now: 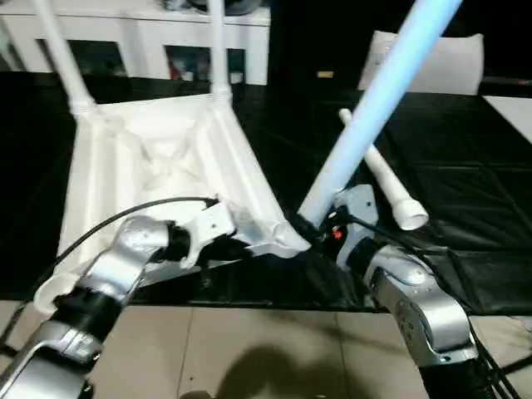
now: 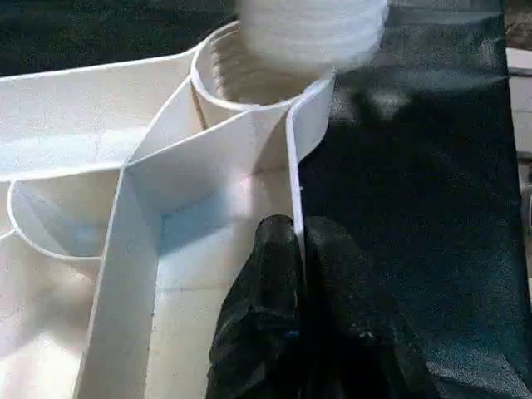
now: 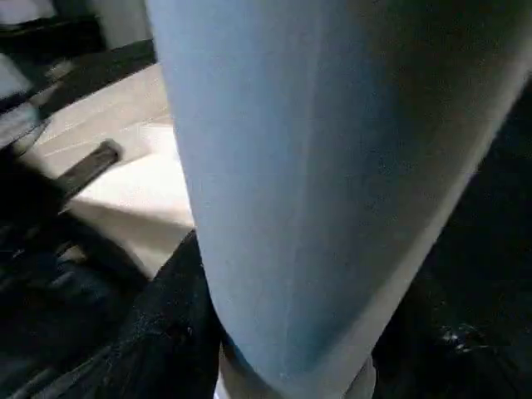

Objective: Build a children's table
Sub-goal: Insert table leg to table base

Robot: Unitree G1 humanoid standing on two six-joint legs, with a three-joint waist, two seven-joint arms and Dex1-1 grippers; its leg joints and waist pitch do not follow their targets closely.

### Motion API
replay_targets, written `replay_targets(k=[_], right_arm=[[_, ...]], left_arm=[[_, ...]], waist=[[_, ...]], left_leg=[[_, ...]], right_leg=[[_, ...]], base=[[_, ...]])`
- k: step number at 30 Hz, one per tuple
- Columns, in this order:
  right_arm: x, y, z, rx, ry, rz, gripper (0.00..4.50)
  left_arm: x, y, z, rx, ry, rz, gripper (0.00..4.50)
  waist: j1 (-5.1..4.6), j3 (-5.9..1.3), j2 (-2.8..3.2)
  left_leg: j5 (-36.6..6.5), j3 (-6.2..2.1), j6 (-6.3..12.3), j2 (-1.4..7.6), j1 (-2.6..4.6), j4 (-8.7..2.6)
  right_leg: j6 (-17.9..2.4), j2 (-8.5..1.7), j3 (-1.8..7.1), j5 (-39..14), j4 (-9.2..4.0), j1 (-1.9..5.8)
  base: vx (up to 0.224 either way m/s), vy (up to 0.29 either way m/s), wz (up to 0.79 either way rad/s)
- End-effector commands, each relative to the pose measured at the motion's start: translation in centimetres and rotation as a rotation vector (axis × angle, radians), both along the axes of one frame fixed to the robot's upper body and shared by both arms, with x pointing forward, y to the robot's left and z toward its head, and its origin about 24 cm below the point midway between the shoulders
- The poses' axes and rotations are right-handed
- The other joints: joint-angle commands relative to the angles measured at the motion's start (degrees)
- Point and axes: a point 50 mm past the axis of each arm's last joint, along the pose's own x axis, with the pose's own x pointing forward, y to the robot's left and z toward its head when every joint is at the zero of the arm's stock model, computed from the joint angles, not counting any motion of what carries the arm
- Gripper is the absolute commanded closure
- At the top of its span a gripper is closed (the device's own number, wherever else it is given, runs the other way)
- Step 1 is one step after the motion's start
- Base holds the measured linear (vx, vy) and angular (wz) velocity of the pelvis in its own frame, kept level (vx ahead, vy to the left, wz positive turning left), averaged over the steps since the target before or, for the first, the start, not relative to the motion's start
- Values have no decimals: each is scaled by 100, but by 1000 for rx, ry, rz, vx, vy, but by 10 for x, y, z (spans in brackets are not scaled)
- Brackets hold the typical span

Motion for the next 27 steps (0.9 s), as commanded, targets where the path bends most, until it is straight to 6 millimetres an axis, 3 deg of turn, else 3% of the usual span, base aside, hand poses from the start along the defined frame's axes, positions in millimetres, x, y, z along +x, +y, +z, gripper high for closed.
replay_targets(k=[1,5,6,9,10,21,22,27], right_arm=[[2,0,-3,7,32,39,259],[7,0,-7,-14,46,53,259],[8,0,-7,-19,43,52,259],[13,2,-7,-20,41,64,259],[14,3,-8,-31,45,85,259],[14,-2,-19,-135,98,162,259],[14,-3,-19,-140,99,167,259],[13,-7,-16,-150,96,177,259]], left_arm=[[0,-23,10,-64,-28,-117,450],[-3,-18,1,-5,12,-133,450],[-3,-17,0,0,16,-140,450],[-3,-15,2,-15,34,-159,450],[-3,-14,3,-21,35,-175,450],[1,-5,4,0,8,-183,450],[1,-5,5,-8,8,-189,450],[1,0,8,-12,17,-233,450]], waist=[[-35,-310,89],[-13,-315,86],[-18,-321,36],[-14,-328,15],[-19,-324,-30],[-9,-308,-33],[-7,-312,9],[-13,-309,-22]], left_leg=[[-515,-9,14,262,13,-414],[-545,-12,-66,276,13,-426],[-497,-6,-61,275,0,-422],[-354,-6,-11,272,-4,-419],[-333,5,18,271,-3,-420],[-440,0,16,287,-10,-438],[-420,-3,13,288,-3,-433],[-419,3,42,279,-9,-433]], right_leg=[[-1209,-432,315,30,-440,316],[-1177,-442,313,-91,-452,312],[-1176,-440,314,3,-444,329],[-1171,-449,302,48,-425,323],[-1179,-444,302,31,-437,321],[-1050,-466,305,-373,-466,316],[-1062,-465,305,-312,-459,307],[-1069,-457,304,-261,-471,315]], base=[[0,0,0],[0,0,0],[0,0,0],[0,0,0],[0,0,0],[0,0,0],[0,0,0],[0,0,0]])
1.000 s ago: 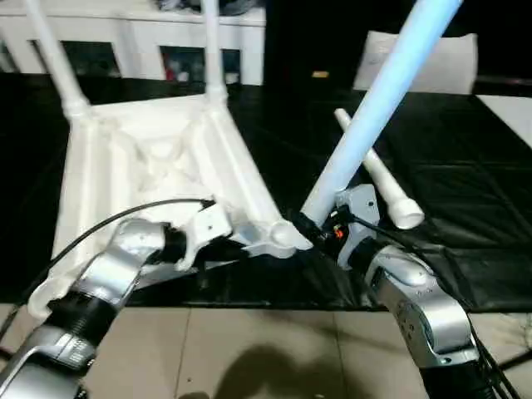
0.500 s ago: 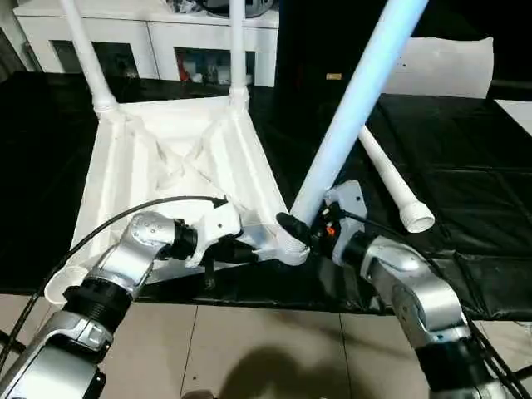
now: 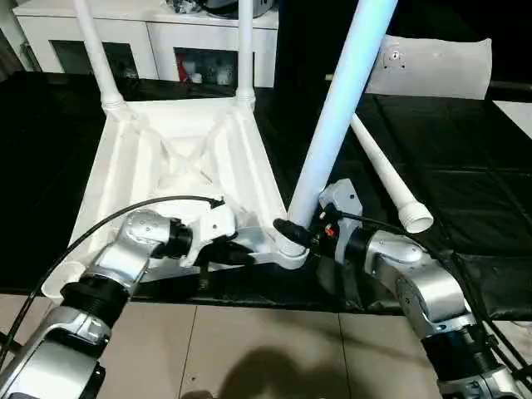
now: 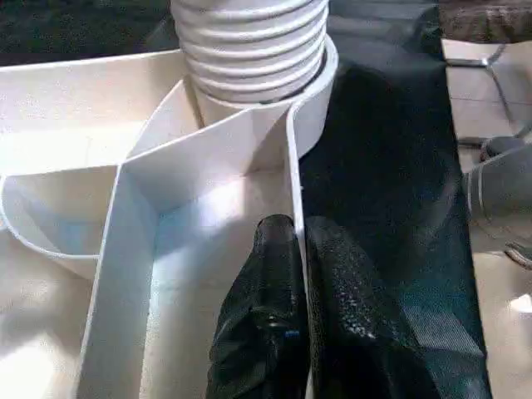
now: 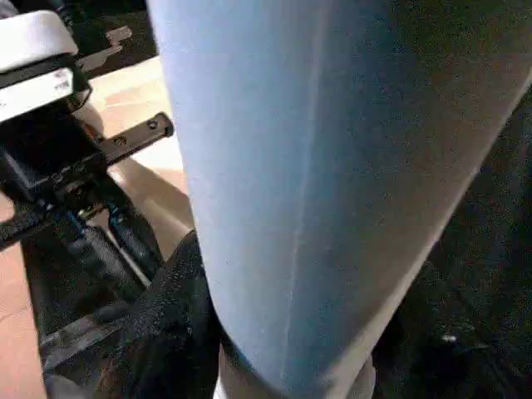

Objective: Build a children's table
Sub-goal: Insert table leg to table base

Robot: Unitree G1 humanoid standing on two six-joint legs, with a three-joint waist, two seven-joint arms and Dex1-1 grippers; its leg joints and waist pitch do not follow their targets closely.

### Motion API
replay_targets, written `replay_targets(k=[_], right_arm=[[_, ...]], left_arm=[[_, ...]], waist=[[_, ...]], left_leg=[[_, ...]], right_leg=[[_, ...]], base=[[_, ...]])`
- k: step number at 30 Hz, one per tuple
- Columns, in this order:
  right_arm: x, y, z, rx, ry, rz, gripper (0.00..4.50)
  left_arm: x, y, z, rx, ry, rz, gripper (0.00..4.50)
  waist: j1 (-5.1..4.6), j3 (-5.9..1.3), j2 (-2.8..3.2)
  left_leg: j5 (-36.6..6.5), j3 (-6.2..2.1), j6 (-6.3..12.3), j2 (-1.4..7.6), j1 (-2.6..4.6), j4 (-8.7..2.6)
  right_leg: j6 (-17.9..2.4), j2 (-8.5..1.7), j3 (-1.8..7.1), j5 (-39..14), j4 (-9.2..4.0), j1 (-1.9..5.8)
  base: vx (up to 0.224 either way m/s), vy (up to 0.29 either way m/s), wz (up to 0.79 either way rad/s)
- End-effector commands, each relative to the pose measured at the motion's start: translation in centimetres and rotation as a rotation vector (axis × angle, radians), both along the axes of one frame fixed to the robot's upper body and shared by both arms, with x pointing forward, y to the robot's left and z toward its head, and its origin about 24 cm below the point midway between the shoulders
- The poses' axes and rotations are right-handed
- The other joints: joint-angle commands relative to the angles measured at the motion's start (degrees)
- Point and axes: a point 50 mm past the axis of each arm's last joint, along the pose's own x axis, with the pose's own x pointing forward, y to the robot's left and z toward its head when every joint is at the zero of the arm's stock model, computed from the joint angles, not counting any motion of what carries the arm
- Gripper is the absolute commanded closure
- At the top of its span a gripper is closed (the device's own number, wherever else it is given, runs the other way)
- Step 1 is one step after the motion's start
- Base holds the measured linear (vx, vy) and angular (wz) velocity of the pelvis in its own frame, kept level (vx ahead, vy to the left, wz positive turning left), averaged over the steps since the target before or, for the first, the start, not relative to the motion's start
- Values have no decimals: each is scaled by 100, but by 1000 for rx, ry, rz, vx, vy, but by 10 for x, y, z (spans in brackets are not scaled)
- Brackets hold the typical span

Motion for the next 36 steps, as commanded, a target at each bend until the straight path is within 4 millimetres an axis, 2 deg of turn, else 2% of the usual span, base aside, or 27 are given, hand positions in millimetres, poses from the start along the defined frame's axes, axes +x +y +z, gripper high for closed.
replay_targets(k=[1,10,15,23,26,28,32,35,36], right_arm=[[-4,-7,-16,-57,76,-16,259],[-6,-3,-20,-34,94,-19,259],[-1,0,-22,-10,106,-36,259],[6,-3,-23,88,164,-96,259],[6,-8,-27,131,195,-138,259],[6,-11,-29,150,208,-156,259],[1,-14,-34,153,213,-167,259],[-8,-16,-40,170,218,-178,259],[-11,-18,-43,187,220,-198,259]], left_arm=[[-1,-11,9,-27,-20,-120,450],[5,-14,12,-59,-32,-49,450],[1,-16,12,-70,0,-70,450],[-4,-14,10,-15,7,-81,450],[-5,-11,8,10,-1,-67,450],[-5,-10,7,14,-5,-60,450],[-5,-8,7,24,-17,-38,450],[-3,-7,8,17,-38,-6,450],[-1,-7,9,6,-47,15,450]], waist=[[-48,-296,16],[-47,-287,-3],[-47,-272,3],[-79,-276,10],[-76,-284,23],[-81,-273,26],[-72,-265,23],[-47,-273,27],[-34,-288,29]], left_leg=[[-452,-7,40,269,-10,-432],[-551,-4,-3,281,-10,-441],[-683,-13,-34,284,-11,-459],[-747,-21,-49,298,-8,-474],[-592,-18,-11,295,-12,-466],[-670,-13,-22,293,-5,-471],[-801,-17,-72,306,2,-487],[-707,-15,-54,305,1,-484],[-622,-13,-39,308,8,-479]], right_leg=[[-1086,-460,315,-287,-472,296],[-1134,-468,319,-394,-479,293],[-1069,-481,323,-782,-515,277],[-1168,-488,323,-638,-504,271],[-1222,-476,317,-323,-476,279],[-1242,-476,313,-401,-491,271],[-1201,-482,318,-614,-511,266],[-1159,-482,320,-502,-505,270],[-1179,-481,317,-315,-489,267]], base=[[0,0,0],[0,0,0],[0,0,0],[0,0,0],[0,0,0],[0,0,0],[0,0,0],[0,0,0],[0,0,0]])
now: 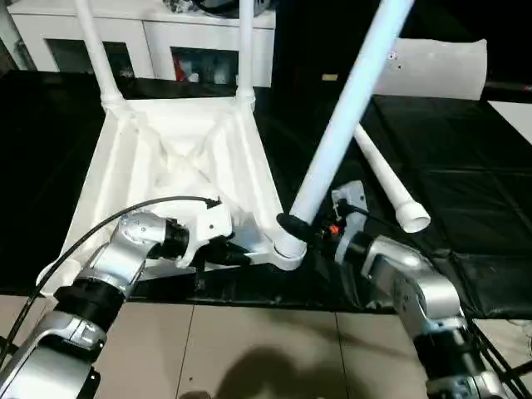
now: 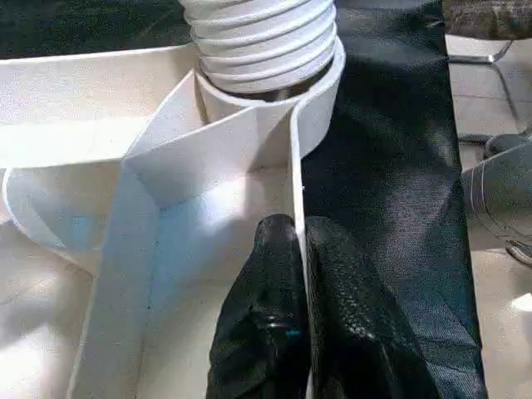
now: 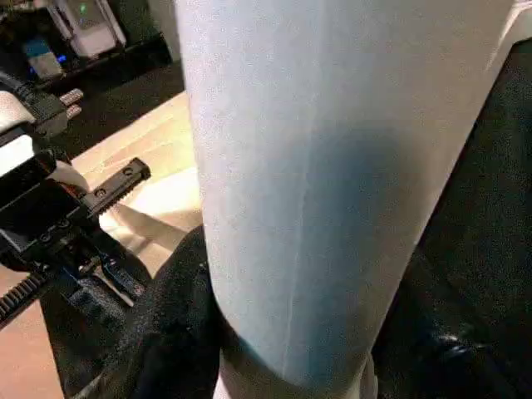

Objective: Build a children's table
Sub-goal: Insert table leg to table base

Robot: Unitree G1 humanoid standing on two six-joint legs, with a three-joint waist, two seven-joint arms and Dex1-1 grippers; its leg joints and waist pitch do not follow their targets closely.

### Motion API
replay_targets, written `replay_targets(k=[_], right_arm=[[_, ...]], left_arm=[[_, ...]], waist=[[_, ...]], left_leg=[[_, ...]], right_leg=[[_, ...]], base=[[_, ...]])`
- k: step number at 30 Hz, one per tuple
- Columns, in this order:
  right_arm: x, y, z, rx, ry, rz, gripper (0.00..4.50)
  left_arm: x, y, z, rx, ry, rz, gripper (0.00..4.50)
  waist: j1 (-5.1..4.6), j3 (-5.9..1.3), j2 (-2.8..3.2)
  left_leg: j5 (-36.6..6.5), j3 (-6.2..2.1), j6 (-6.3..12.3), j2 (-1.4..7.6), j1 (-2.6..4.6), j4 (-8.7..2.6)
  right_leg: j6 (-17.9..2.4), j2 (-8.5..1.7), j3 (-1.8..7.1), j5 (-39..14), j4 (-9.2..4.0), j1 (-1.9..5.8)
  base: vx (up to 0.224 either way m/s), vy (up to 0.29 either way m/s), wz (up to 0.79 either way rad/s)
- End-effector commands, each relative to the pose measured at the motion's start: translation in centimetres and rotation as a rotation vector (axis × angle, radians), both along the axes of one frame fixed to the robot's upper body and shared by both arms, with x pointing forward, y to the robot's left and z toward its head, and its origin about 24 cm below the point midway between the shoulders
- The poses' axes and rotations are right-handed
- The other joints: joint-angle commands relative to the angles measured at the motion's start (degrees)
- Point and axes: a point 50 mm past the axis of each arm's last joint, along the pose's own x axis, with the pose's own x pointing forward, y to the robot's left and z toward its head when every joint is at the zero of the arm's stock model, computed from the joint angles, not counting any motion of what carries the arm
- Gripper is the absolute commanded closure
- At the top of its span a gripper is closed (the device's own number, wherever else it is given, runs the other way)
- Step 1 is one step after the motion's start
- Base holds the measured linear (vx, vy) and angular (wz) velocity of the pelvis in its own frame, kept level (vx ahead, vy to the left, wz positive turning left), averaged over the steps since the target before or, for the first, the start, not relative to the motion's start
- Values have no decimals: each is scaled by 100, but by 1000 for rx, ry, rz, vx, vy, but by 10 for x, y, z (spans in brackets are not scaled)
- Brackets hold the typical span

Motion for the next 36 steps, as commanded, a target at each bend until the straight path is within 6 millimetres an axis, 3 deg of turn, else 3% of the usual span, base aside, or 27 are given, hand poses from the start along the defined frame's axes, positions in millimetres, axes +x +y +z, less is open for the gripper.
replay_targets(k=[1,7,14,16,18,19,20,21,22,25,30,33,36], right_arm=[[-13,-12,-29,-29,113,-80,259],[-24,-16,-38,8,112,-123,259],[-29,-14,-39,-152,23,-42,259],[-30,-10,-37,-236,-16,38,259],[-30,-8,-37,-263,-28,78,259],[-30,-5,-37,-272,-31,120,259],[-30,-5,-37,-272,-31,120,259],[-29,-3,-37,-277,-31,144,259],[-29,-2,-36,-282,-33,165,259],[-28,0,-36,-292,-33,214,259],[-30,6,-36,-287,-32,357,259],[-35,9,-38,-303,-30,477,259],[-38,11,-39,-312,-28,533,259]], left_arm=[[3,-7,8,-20,-45,-3,450],[4,-6,9,-30,-55,20,450],[2,-5,7,-12,-53,12,450],[1,-4,5,15,-52,0,450],[1,-3,5,24,-49,-5,450],[0,-3,4,32,-45,-11,450],[0,-3,4,32,-45,-11,450],[0,-3,4,36,-44,-16,450],[0,-3,4,40,-44,-19,450],[1,-2,6,51,-46,-30,450],[2,-7,14,53,-51,-95,450],[2,-9,14,80,-53,-148,450],[2,-10,14,93,-51,-154,450]], waist=[[-37,-287,73],[-35,-266,87],[-36,-268,108],[-46,-262,65],[-50,-261,87],[-48,-265,81],[-56,-269,38],[-49,-276,59],[-55,-272,27],[-69,-264,25],[-91,-165,1],[-95,-135,-3],[-83,-157,-9]], left_leg=[[-607,-17,-21,298,4,-468],[-944,-28,-63,312,10,-510],[-785,-22,-36,296,8,-499],[-789,-23,-18,296,-5,-503],[-788,-21,-7,300,7,-500],[-802,-21,4,300,4,-498],[-780,-17,26,303,4,-498],[-707,-23,52,303,0,-492],[-655,-20,84,303,-5,-487],[-666,-15,119,301,-11,-488],[-822,-9,172,305,-9,-512],[-693,-10,239,311,-2,-518],[-478,-2,350,312,9,-502]], right_leg=[[-1190,-479,316,-225,-461,263],[-1152,-500,320,-679,-515,257],[-1130,-475,309,-400,-505,266],[-1098,-473,310,-477,-508,282],[-1091,-474,311,-493,-511,265],[-1098,-480,314,-489,-513,273],[-1104,-477,311,-465,-512,278],[-1127,-481,313,-368,-492,285],[-1148,-479,310,-314,-482,282],[-1158,-480,306,-361,-495,283],[-1124,-477,322,-648,-534,233],[-1176,-463,313,-328,-516,227],[-1265,-469,308,72,-479,250]], base=[[0,0,0],[0,0,0],[0,0,0],[0,0,0],[0,0,0],[0,0,0],[0,0,0],[0,0,0],[0,0,0],[0,0,0],[0,0,0],[0,0,0],[0,0,0]])
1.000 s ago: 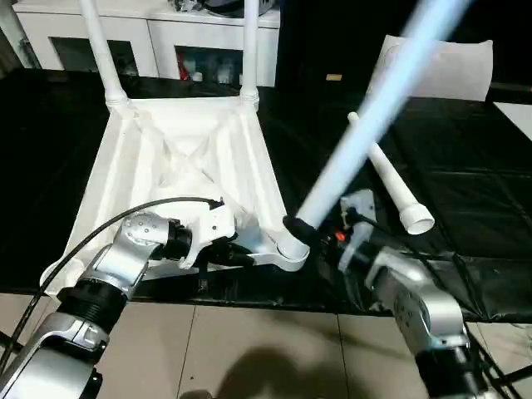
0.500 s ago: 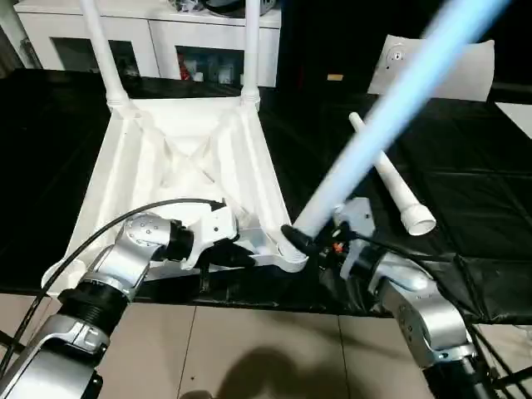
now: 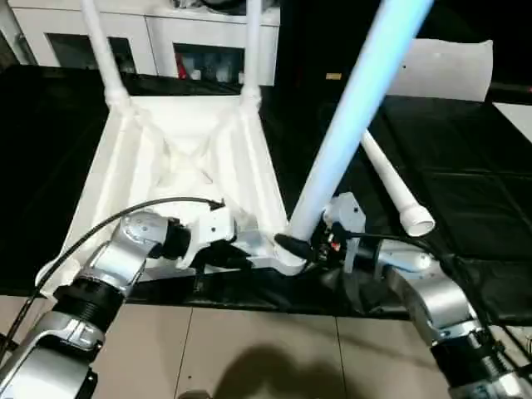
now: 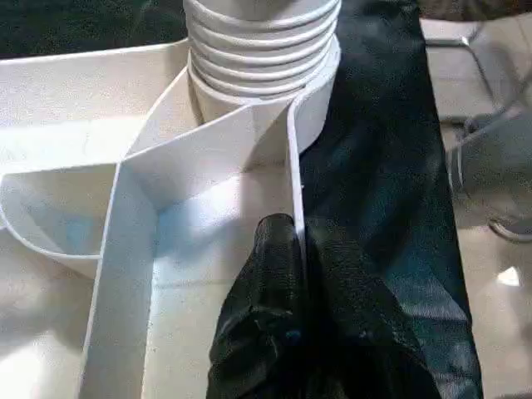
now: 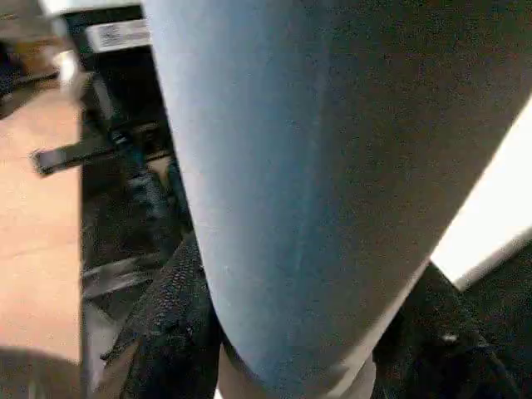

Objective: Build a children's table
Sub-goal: Insert table leg to table base

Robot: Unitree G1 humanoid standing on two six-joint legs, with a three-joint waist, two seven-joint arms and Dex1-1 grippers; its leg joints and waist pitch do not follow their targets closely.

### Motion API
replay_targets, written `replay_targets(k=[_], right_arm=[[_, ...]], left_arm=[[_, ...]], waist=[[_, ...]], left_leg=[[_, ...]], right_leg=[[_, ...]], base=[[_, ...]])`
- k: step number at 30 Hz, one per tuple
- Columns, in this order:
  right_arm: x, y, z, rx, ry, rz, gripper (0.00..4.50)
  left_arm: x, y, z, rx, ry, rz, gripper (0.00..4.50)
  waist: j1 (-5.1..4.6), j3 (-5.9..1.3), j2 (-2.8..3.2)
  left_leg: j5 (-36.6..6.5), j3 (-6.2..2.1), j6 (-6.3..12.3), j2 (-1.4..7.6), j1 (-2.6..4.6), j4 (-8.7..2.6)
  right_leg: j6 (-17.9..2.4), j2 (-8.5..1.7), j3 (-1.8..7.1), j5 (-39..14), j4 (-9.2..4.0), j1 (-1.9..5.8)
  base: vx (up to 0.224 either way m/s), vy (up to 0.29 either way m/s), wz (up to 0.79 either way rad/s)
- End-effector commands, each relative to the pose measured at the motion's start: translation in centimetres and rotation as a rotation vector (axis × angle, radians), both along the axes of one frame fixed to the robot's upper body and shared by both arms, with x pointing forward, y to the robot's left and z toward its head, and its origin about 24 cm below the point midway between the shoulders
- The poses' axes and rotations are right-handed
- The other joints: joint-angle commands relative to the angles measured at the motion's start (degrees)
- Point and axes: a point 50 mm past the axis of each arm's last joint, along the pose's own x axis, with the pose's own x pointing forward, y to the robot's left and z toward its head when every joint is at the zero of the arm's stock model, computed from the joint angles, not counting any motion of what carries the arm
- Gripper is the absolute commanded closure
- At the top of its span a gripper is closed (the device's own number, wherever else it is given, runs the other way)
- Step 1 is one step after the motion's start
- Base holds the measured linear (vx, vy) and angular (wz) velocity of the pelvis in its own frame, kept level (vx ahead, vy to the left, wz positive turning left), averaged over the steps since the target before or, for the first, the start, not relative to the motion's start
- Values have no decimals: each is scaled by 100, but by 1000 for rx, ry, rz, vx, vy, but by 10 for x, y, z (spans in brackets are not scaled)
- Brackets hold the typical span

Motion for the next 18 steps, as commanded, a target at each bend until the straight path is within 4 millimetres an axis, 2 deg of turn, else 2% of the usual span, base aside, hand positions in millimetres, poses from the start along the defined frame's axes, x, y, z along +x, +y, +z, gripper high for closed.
replay_targets(k=[1,3,8,12,15,16,17,18], right_arm=[[-29,13,-45,-106,218,164,259],[-29,14,-45,-108,218,181,259],[-25,17,-45,-104,210,189,259],[-22,19,-45,-98,200,167,259],[-15,19,-45,-98,175,100,259],[-12,19,-46,-100,166,68,259],[-1,17,-47,-103,135,-39,259],[3,17,-47,-96,130,-89,259]], left_arm=[[6,-9,7,46,-46,-47,450],[8,-6,6,65,-50,-36,450],[12,1,7,86,-57,5,450],[11,6,8,71,-49,38,450],[4,15,9,51,-39,87,450],[1,18,9,47,-37,104,450],[-10,25,8,39,-27,158,450],[-16,25,7,29,-22,184,450]], waist=[[-82,-167,57],[-90,-163,49],[-117,-142,50],[-158,-111,59],[-205,-100,49],[-215,-108,75],[-254,-126,42],[-302,-83,40]], left_leg=[[-403,-26,374,306,10,-432],[-414,-28,376,311,9,-437],[-666,-32,291,330,14,-471],[-1008,-36,173,339,24,-509],[-1116,-46,114,337,0,-539],[-1104,-44,99,351,25,-540],[-1021,-55,58,367,-5,-548],[-1030,-55,81,342,-48,-576]], right_leg=[[-1316,-466,310,193,-386,232],[-1345,-470,306,194,-383,240],[-1389,-497,309,-195,-422,237],[-1338,-508,328,-714,-473,218],[-1276,-519,338,-1005,-497,232],[-1297,-524,344,-970,-493,210],[-1337,-545,338,-868,-445,246],[-1326,-512,334,-939,-471,237]], base=[[0,0,0],[0,0,0],[0,0,0],[0,0,0],[0,0,0],[0,0,0],[0,0,0],[0,0,0]])
